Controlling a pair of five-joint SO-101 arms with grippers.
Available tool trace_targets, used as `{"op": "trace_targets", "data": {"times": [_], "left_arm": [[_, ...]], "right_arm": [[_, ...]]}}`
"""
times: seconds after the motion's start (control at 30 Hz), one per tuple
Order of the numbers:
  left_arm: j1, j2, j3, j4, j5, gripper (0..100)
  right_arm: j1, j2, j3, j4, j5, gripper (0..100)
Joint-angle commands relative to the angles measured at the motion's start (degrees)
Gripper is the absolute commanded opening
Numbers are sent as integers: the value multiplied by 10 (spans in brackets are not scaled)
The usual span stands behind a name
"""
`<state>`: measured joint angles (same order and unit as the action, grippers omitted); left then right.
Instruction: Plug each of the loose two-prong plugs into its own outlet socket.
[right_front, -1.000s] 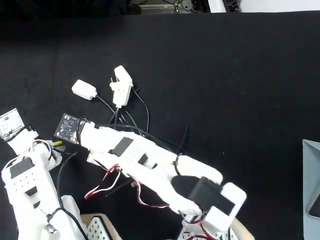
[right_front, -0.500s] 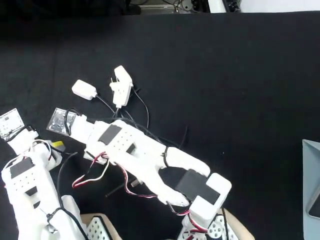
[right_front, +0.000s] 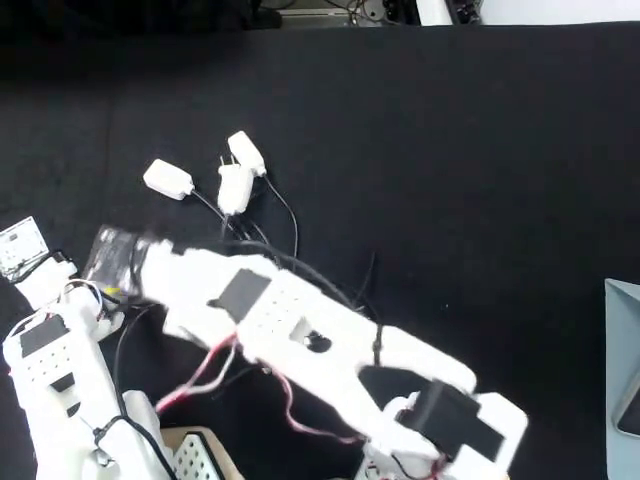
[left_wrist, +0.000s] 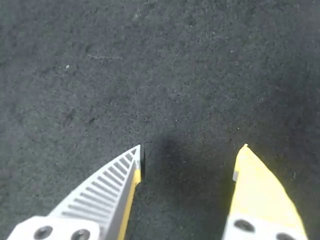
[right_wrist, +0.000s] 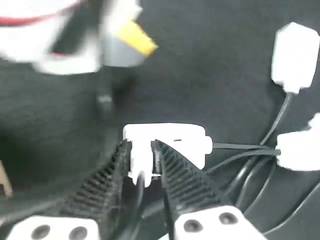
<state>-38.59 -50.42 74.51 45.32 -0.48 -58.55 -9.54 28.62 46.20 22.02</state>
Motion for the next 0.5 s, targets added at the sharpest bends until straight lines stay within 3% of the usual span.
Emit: {"op": "trace_targets", "data": {"times": [0.0, 0.27, 0.47], "left_arm": [[6, -16, -5, -8, 4, 295], [7, -16, -6, -9, 4, 295], [7, -16, -6, -9, 4, 295]], "right_arm": [[-18, -65, 7, 0, 10, 11], [-16, -207, 78, 2, 55, 11], [64, -316, 122, -2, 86, 11]]}}
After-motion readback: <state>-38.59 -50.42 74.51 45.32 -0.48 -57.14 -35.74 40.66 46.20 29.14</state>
